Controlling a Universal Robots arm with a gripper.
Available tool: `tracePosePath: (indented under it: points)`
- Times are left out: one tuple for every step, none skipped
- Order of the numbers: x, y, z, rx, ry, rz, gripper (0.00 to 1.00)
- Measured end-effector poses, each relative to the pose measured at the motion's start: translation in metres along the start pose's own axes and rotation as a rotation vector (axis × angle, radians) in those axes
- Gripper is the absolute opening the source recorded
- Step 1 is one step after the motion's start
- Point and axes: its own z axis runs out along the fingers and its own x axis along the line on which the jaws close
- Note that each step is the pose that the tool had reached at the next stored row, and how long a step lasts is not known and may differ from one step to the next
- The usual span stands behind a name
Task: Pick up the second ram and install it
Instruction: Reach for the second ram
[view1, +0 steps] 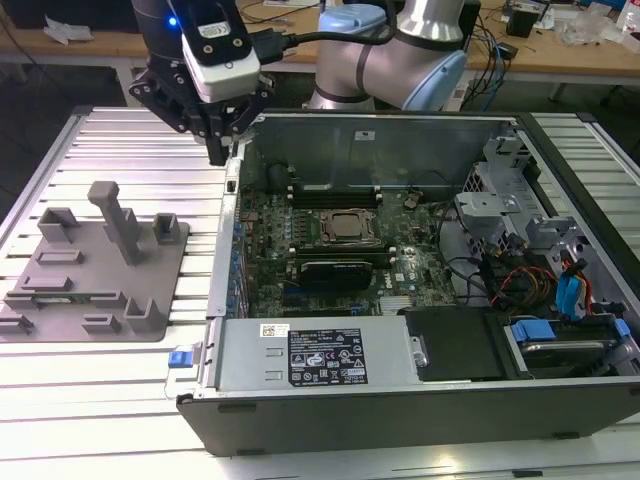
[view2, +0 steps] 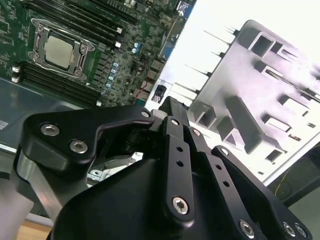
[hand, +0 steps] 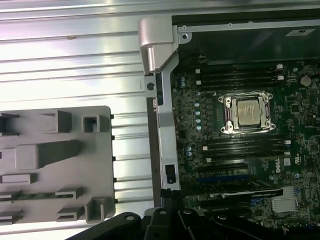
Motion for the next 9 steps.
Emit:
tracePosePath:
  points:
    - [0.0021, -0.0001, -0.0001, 0.0, 0.0, 0.0, 0.08]
    - [0.0034, -0.0002, -0.0001, 0.0, 0.0, 0.0, 0.08]
    - [0.0054, -0.0004, -0.0002, 0.0, 0.0, 0.0, 0.08]
    - [0.0068, -0.0005, -0.0002, 0.0001, 0.0, 0.0, 0.08]
    - [0.008, -0.0006, -0.0002, 0.0, 0.0, 0.0, 0.08]
    - [0.0088, -0.0006, -0.0002, 0.0, 0.0, 0.0, 0.08]
    - [0.0102, -0.0007, -0.0003, 0.0, 0.0, 0.0, 0.08]
    - [0.0116, -0.0009, -0.0003, 0.0, 0.0, 0.0, 0.08]
    - [0.0144, -0.0011, -0.0004, 0.0, -0.0001, 0.0, 0.08]
